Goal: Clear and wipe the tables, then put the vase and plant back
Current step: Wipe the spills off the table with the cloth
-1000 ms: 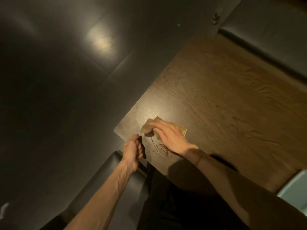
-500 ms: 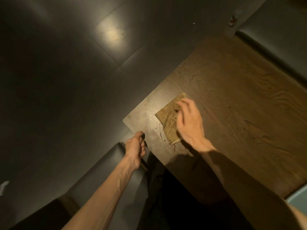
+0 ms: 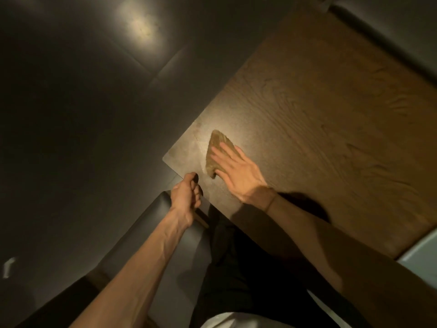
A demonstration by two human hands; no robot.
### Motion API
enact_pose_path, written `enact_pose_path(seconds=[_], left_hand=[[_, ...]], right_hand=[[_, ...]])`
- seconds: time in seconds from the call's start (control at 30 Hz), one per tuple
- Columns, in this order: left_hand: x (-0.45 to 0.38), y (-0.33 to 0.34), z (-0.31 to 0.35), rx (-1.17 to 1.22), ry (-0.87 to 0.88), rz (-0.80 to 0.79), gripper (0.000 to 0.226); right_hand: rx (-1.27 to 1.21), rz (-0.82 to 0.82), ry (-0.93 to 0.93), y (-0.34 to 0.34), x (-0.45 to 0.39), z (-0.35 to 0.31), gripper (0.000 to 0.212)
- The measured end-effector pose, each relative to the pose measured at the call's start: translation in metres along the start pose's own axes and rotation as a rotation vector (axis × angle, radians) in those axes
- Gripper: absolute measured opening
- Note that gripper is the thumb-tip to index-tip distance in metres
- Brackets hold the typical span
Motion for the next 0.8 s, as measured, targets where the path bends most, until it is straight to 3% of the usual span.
enact_pose_path(seconds=[0.2,0.3,0.4,0.47,0.6,0.73,0.8], left_hand=[[0.015,0.014,-0.004,-0.056,-0.013,-0.058,0.051],[0.02,0.025,-0.009,-0.076,-0.024,-0.087,0.05],[0.022,0.029,-0.011,-0.081,-0.027,-0.101,0.049],[0.02,0.03,-0.01,-0.09,-0.024,-0.098,0.048],[0.015,0.02,0.0,-0.104,-0.005,-0.024,0.048],[0.022,0.008,0.012,-0.186,0.018,-0.007,0.046],[0.026,0.009,0.012,-0.217,0.007,-0.033,0.045]], right_hand=[[-0.377,0.189,0.514,-0.022,0.077,0.084,0.039],[-0.517,0.409,0.695,-0.015,0.117,0.067,0.041],[-0.496,0.444,0.811,0.002,0.11,0.024,0.034],[-0.49,0.382,0.769,0.001,0.083,-0.006,0.039],[-0.416,0.177,0.404,0.008,0.049,-0.057,0.05],[-0.235,0.077,0.1,0.012,0.062,-0.039,0.057],[-0.185,0.091,0.118,0.01,0.076,-0.011,0.063]])
Point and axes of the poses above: each hand's wrist, its own x-axis away from the middle knuckle, its own y-axis out of the palm, z = x × y, the point moved 6 cm from there along -x, towards the middle knuckle, and after that the axes turned 10 degrees about x, right-handed, at the moved point
